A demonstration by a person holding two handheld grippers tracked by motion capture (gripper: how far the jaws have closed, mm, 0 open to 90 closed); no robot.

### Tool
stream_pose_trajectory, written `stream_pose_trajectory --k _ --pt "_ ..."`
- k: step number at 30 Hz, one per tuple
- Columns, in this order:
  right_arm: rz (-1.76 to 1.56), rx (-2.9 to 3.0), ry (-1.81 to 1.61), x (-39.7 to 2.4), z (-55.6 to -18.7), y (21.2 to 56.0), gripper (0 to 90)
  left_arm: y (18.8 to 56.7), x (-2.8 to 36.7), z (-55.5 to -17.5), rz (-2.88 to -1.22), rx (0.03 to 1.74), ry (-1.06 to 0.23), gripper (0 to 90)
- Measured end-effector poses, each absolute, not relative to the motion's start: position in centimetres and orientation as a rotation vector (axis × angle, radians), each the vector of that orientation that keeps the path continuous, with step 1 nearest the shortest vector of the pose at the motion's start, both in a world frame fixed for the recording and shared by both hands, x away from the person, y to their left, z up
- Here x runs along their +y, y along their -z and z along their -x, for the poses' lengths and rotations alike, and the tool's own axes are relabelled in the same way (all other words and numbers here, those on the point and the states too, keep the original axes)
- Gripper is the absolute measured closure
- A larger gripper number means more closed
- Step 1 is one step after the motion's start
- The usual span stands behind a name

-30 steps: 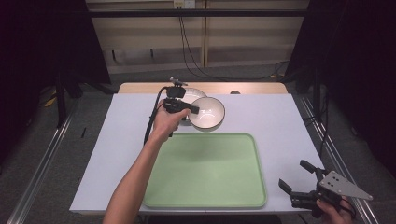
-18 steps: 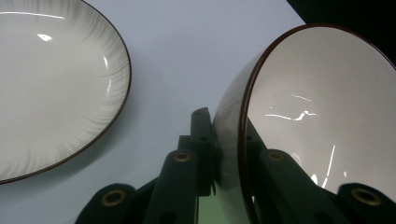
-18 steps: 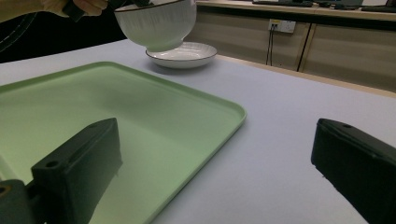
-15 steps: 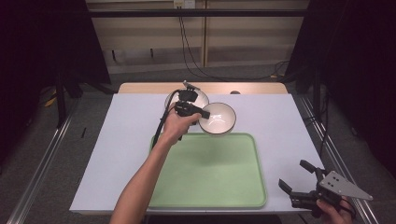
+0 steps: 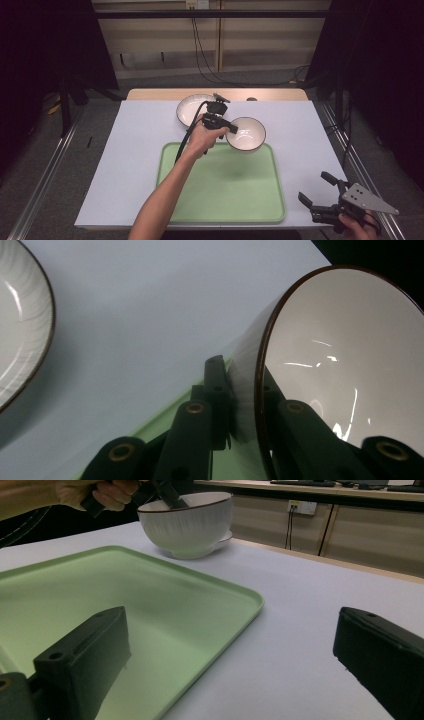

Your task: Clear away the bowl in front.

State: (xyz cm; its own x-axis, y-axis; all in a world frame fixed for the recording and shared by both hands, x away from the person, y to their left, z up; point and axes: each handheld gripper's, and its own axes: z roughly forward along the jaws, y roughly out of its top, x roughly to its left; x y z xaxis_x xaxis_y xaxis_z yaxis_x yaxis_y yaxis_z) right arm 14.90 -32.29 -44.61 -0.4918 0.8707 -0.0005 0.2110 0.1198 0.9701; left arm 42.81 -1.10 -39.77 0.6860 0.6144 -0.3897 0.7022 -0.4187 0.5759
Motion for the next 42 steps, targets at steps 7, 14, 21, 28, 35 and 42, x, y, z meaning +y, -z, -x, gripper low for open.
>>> stream_pose_trajectory --k 7,14,21,28,35,42 --pt "-1.047 1.8 -1.407 -32.3 -14.9 44.6 1.4 40.7 -2.8 -42.8 -2.188 1.006 0.161 82.3" --pt "-1.054 1.792 -1.405 -32.3 -14.9 44.6 1.4 41.5 -4.0 -43.0 -2.216 0.987 0.187 82.3" --pt "-1.056 1.807 -1.409 -32.3 -14.9 44.6 1.4 42.7 -5.1 -43.4 -2.249 0.982 0.196 82.3" --pt "-1.043 1.805 -1.414 -32.3 -14.8 44.6 1.5 43.5 -5.8 -43.2 -2.254 1.023 0.192 82.3" --pt "-1.039 1.803 -1.414 -32.3 -14.9 44.6 1.5 44.4 -6.3 -43.2 -2.263 1.012 0.205 82.3" --pt "-1.044 1.8 -1.411 -32.3 -14.8 44.6 1.5 44.7 -6.7 -43.2 -2.285 1.009 0.196 82.2"
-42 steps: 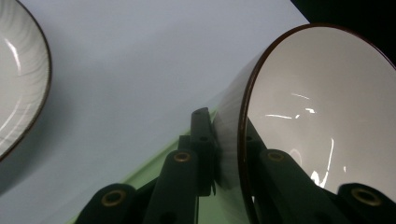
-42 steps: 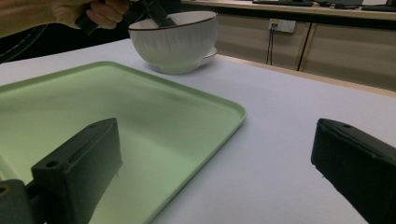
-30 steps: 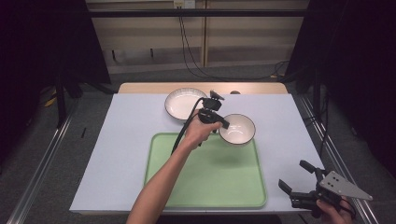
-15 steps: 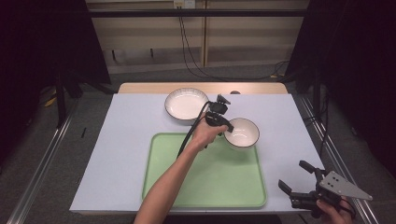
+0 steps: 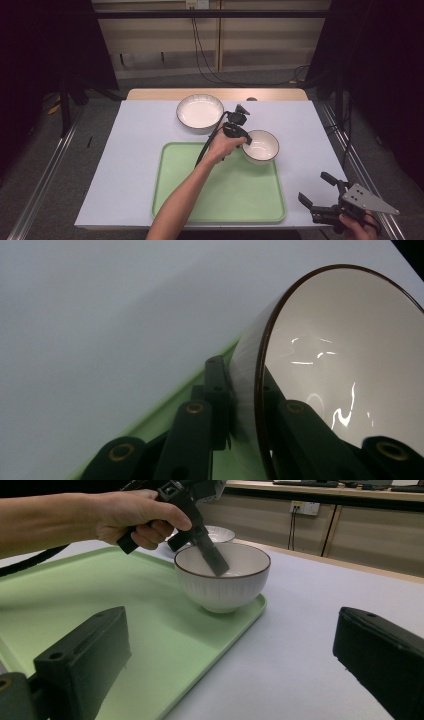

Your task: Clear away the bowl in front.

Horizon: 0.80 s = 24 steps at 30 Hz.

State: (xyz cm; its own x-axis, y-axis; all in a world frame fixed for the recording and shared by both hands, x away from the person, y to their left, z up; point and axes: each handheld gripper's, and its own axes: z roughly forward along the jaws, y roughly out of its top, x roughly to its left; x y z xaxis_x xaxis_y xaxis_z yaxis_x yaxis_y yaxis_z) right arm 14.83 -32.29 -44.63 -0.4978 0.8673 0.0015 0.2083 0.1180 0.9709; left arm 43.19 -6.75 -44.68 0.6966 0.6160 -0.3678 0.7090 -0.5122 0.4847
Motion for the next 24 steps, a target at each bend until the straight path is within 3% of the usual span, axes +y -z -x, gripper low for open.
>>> stream_pose_trajectory --k 20,24 --pt "-1.044 1.799 -1.41 -32.31 -14.8 44.62 1.4 45.25 -7.16 -42.93 -2.276 1.017 0.173 81.6" --pt "-1.045 1.8 -1.412 -32.3 -14.8 44.63 1.4 45.45 -7.03 -42.89 -2.278 0.994 0.15 75.9"
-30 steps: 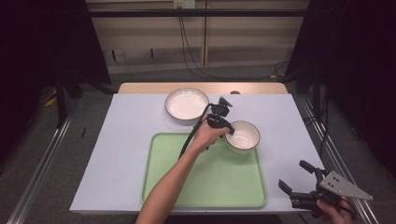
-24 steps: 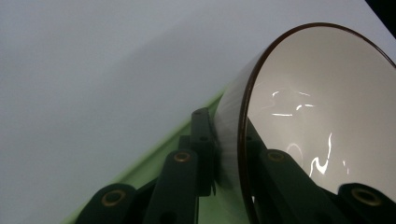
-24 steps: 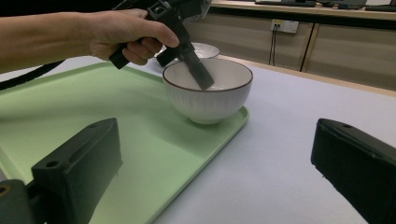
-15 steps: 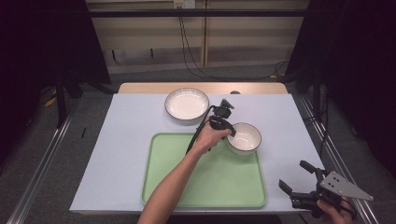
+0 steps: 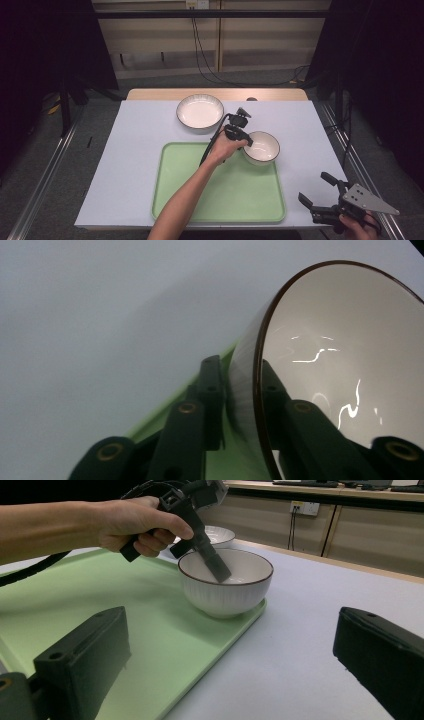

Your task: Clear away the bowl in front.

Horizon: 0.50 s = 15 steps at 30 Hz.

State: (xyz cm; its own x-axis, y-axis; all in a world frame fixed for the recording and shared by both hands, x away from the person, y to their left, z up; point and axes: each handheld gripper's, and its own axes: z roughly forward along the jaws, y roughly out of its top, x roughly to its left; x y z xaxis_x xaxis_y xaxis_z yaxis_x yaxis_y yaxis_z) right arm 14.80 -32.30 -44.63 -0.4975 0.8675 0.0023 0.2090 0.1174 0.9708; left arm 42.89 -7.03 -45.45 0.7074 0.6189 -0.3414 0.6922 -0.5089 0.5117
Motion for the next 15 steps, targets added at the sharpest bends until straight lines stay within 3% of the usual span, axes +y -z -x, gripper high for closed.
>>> stream_pose_trajectory --k 7,8,9,11,13,15 --pt "-1.041 1.803 -1.413 -32.33 -14.83 44.63 1.4 45.11 -6.92 -42.67 -2.26 0.939 0.084 52.8" --pt "-1.044 1.801 -1.412 -32.3 -14.8 44.63 1.4 45.01 -6.87 -42.69 -2.257 0.931 0.084 41.8" --pt "-1.043 1.804 -1.414 -32.29 -14.8 44.63 1.4 44.95 -6.82 -42.71 -2.258 0.916 0.087 41.8" --pt "-1.042 1.804 -1.414 -32.3 -14.82 44.63 1.4 44.8 -6.83 -42.55 -2.263 0.902 0.026 30.7" --pt "-1.043 1.802 -1.411 -32.27 -14.82 44.64 1.4 44.74 -6.8 -42.56 -2.247 0.938 0.014 11.3" --pt "-1.037 1.806 -1.41 -32.29 -14.82 44.63 1.4 44.57 -6.38 -42.67 -2.217 0.893 0.032 7.2"
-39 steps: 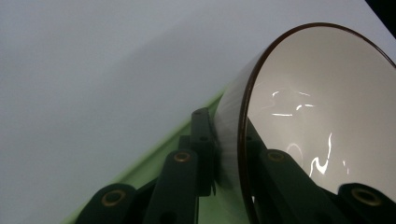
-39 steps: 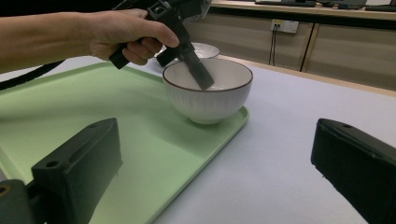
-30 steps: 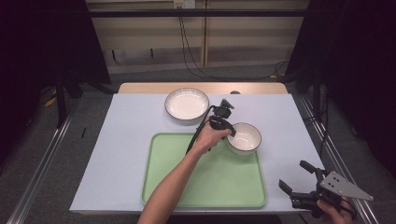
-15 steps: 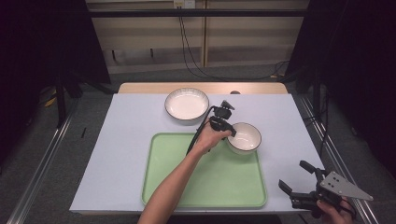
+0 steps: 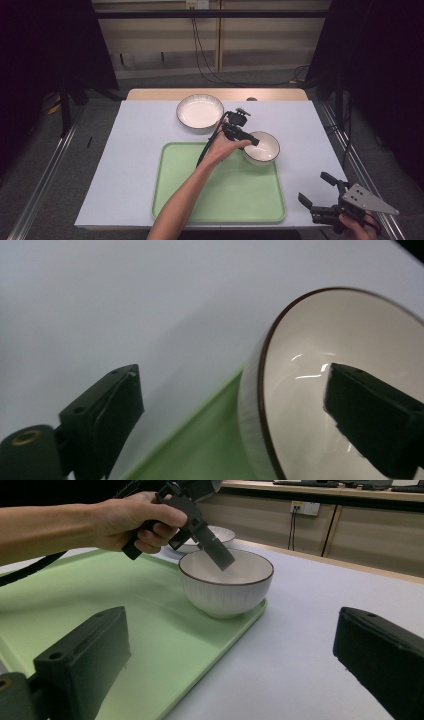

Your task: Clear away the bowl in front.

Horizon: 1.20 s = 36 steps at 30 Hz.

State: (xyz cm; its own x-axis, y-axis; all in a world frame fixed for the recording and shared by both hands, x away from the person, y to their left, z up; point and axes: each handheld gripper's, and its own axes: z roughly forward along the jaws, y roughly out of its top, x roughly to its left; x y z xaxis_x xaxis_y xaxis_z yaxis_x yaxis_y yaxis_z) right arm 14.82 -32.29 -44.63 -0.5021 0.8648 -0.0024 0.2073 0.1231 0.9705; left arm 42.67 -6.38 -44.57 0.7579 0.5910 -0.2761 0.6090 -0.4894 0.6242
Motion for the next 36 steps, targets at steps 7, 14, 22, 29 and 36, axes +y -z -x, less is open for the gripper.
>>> stream_pose_trajectory --k 7,14,22,29,36 --pt "-1.042 1.802 -1.413 -32.3 -14.8 44.6 1.4 43.3 -5.6 -41.9 -2.108 0.868 -0.039 3.1" --pt "-1.037 1.806 -1.416 -32.3 -14.8 44.6 1.4 42.4 -4.0 -40.8 -2.097 0.803 -0.14 3.6" --pt "-1.041 1.799 -1.412 -32.2 -14.9 44.6 1.4 41.5 -1.8 -39.6 -2.068 0.773 -0.281 3.1" --pt "-1.039 1.802 -1.412 -32.3 -14.9 44.6 1.4 40.7 0.8 -38.2 -2.0 0.806 -0.28 3.2" --pt "-1.045 1.795 -1.403 -32.2 -14.9 44.6 1.4 40.5 3.0 -36.9 -1.993 0.825 -0.339 3.2"
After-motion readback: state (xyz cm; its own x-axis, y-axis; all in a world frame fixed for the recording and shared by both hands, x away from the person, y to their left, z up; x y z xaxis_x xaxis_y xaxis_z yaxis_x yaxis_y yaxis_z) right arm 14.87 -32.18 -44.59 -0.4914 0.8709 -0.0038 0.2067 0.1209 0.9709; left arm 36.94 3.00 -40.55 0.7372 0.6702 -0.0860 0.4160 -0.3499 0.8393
